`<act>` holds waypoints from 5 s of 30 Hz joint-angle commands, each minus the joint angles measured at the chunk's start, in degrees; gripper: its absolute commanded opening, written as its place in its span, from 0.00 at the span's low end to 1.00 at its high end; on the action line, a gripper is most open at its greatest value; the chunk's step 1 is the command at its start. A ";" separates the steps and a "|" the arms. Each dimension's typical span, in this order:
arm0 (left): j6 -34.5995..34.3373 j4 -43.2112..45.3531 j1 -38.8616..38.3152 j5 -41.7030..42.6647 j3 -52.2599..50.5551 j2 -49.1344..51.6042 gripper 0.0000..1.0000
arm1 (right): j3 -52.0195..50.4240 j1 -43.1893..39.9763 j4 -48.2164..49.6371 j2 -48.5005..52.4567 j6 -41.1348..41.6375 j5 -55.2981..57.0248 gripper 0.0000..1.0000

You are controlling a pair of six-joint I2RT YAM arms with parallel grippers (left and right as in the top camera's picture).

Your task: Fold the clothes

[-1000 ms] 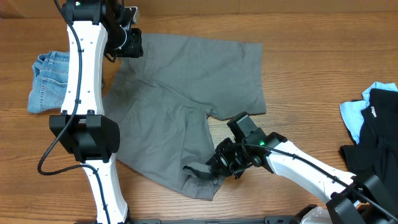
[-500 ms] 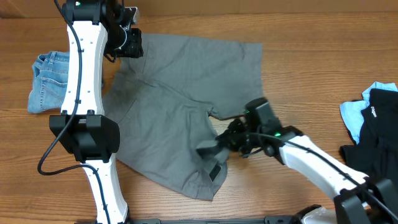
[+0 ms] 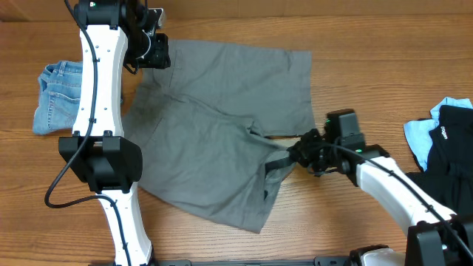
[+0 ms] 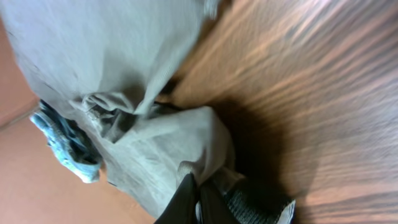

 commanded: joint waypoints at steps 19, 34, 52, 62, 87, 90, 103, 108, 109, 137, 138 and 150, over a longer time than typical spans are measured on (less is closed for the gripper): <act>0.92 -0.11 -0.44 -0.11 1.22 -1.20 0.38 | 0.70 -3.32 -15.30 1.03 -25.79 -10.49 0.54; 0.90 -0.11 -0.44 -0.09 1.22 -1.20 0.39 | 0.70 -3.32 -14.38 1.40 -23.28 -13.27 0.59; 0.90 -0.87 -0.48 -0.09 1.22 -1.20 0.38 | 0.74 -0.63 11.15 7.96 -13.84 -19.67 0.04; 0.94 -1.40 -0.48 -0.13 1.22 -1.20 0.39 | 1.57 -11.30 6.49 7.45 -22.10 -32.89 0.04; 3.98 -6.75 -5.35 8.87 -26.03 -1.20 0.42 | 1.55 -5.57 5.97 7.48 -24.17 -7.72 0.26; 4.39 -4.11 -6.43 8.85 -33.46 -1.20 0.41 | 1.55 -4.31 7.23 7.48 -24.11 -2.91 0.44; 3.61 10.14 -6.75 7.32 -57.53 -1.20 0.41 | 1.44 -5.88 25.70 7.48 -29.46 -17.70 0.21; 2.99 12.63 -5.84 7.23 -60.78 -1.20 0.41 | 1.49 -10.95 28.61 7.48 -31.80 -26.56 0.18; 3.02 12.81 -5.75 7.21 -60.96 -1.20 0.41 | 1.46 -12.35 26.53 7.48 -28.15 -24.00 0.17; 2.84 13.20 -5.62 6.91 -61.00 -1.22 0.41 | 1.44 -17.22 6.16 7.48 -29.57 -6.95 0.48; 2.84 13.20 -5.62 6.91 -61.00 -1.22 0.41 | 1.44 -17.18 5.79 7.48 -29.57 -6.97 0.50; 2.86 13.22 -5.62 6.91 -61.00 -1.22 0.41 | 1.36 -10.62 21.79 12.52 -29.62 -22.49 0.31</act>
